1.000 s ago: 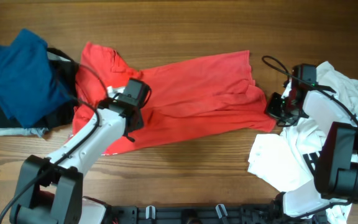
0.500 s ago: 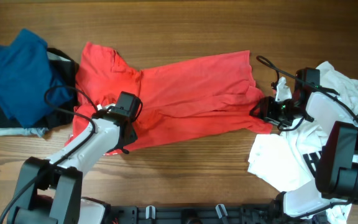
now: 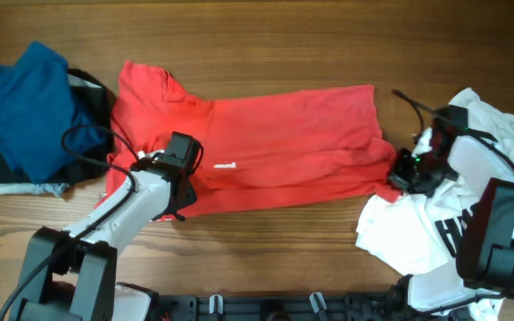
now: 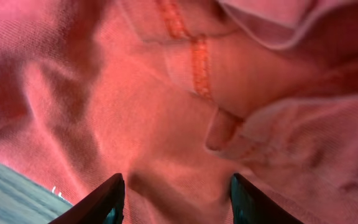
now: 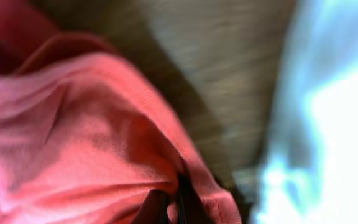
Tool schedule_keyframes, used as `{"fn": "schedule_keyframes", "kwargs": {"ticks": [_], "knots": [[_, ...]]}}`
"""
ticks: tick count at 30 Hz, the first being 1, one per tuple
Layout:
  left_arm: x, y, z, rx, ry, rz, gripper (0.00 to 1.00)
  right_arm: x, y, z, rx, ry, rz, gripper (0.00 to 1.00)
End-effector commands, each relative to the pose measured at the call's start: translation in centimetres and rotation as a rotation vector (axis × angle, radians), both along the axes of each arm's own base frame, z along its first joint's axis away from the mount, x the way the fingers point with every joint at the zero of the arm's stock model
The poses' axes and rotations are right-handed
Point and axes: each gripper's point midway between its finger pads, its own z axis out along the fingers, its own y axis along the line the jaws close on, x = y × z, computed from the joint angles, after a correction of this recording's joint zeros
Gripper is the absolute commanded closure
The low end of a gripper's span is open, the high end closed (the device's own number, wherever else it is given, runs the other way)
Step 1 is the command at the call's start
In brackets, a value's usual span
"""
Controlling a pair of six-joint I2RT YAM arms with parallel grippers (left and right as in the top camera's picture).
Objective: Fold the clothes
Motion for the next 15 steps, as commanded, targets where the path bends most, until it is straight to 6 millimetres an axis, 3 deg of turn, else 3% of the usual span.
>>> {"fn": "schedule_keyframes", "kwargs": {"ticks": [1,3,7,8,11,13,15], "knots": [[-1.9,-0.5,-1.2,-0.044,0.072,-0.002,0.49,-2.6,-5.5,-0.5,-0.235,0.079,-0.064,0.96],[-1.6,-0.8,-0.8,-0.056,0.066,-0.050,0.54,-1.8,-5.0,0.8,-0.219,0.012,-0.028,0.96],[0.0,-0.7,3.2,-0.039,-0.009,-0.102,0.58,0.3,-3.4,4.2,-0.163,-0.165,0.045,0.87],[0.6,-0.5,4.4,-0.028,-0.045,-0.100,0.55,0.6,-3.2,5.0,-0.159,-0.201,0.051,0.84],[3.0,-0.3,8.8,-0.040,-0.205,-0.076,0.27,1.3,-2.7,7.4,-0.153,-0.299,0.076,0.73],[5.1,0.0,11.9,-0.073,-0.350,-0.044,0.18,1.7,-2.3,9.0,-0.146,-0.370,0.087,0.69],[7.8,-0.1,14.4,-0.112,-0.488,-0.081,0.19,2.2,-1.6,10.3,-0.121,-0.434,0.110,0.68]]}}
